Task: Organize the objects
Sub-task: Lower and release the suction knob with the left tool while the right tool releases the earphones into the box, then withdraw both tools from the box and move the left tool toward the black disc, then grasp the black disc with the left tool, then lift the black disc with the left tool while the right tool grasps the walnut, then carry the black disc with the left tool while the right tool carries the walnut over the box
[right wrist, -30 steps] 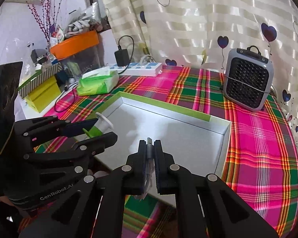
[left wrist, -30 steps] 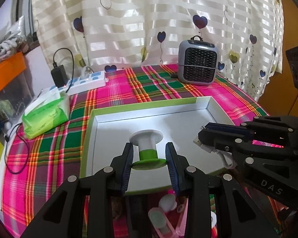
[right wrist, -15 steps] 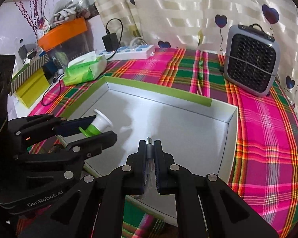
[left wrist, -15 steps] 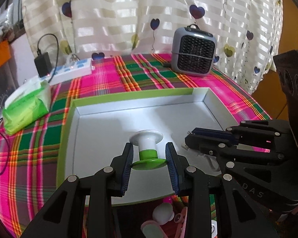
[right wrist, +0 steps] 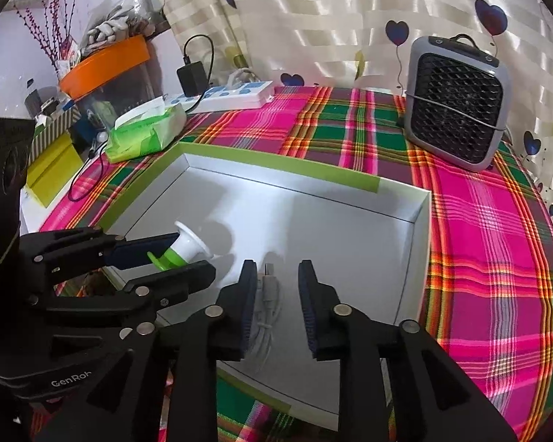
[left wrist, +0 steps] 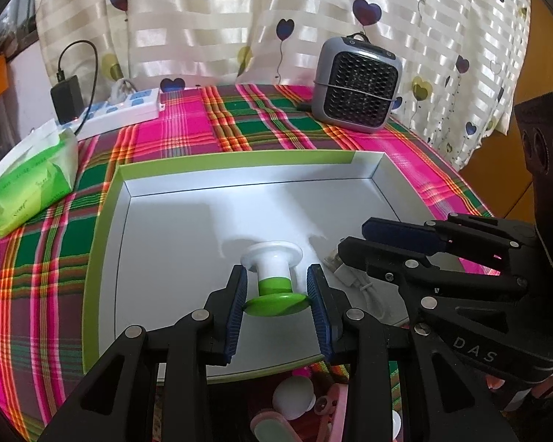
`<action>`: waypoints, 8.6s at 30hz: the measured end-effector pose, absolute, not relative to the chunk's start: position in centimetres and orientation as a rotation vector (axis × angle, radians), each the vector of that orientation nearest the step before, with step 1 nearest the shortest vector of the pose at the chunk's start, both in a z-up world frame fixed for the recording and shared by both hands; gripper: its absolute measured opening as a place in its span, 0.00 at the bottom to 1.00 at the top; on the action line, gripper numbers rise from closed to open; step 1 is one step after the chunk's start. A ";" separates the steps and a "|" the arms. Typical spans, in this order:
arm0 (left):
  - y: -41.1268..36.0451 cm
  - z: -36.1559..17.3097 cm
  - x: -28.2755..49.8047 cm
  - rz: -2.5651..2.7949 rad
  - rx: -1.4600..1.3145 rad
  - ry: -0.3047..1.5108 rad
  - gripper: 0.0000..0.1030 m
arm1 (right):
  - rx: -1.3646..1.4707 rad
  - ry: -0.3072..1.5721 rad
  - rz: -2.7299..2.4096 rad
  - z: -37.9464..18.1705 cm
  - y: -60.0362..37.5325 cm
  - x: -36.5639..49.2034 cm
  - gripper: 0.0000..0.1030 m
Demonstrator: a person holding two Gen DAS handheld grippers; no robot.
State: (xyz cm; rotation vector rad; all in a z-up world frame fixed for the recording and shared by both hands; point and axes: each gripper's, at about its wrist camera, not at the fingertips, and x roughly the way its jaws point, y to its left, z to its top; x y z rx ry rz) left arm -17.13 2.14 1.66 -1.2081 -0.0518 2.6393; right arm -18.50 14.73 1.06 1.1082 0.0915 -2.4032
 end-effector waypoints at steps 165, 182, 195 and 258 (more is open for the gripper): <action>6.2 1.5 -1.9 2.525 -1.126 -0.071 0.25 | 1.108 0.062 -2.441 0.9 19.8 -8.7 0.32; 4.5 3.3 -3.2 2.638 -1.090 -0.090 0.25 | 1.020 0.097 -2.413 2.3 17.6 -5.9 0.32; 4.1 3.9 -4.2 2.690 -1.073 -0.048 0.25 | 0.977 0.119 -2.410 3.2 16.7 -5.5 0.32; 3.2 5.2 -9.6 2.776 -1.074 0.045 0.25 | 0.923 0.187 -2.431 5.0 14.4 -10.1 0.32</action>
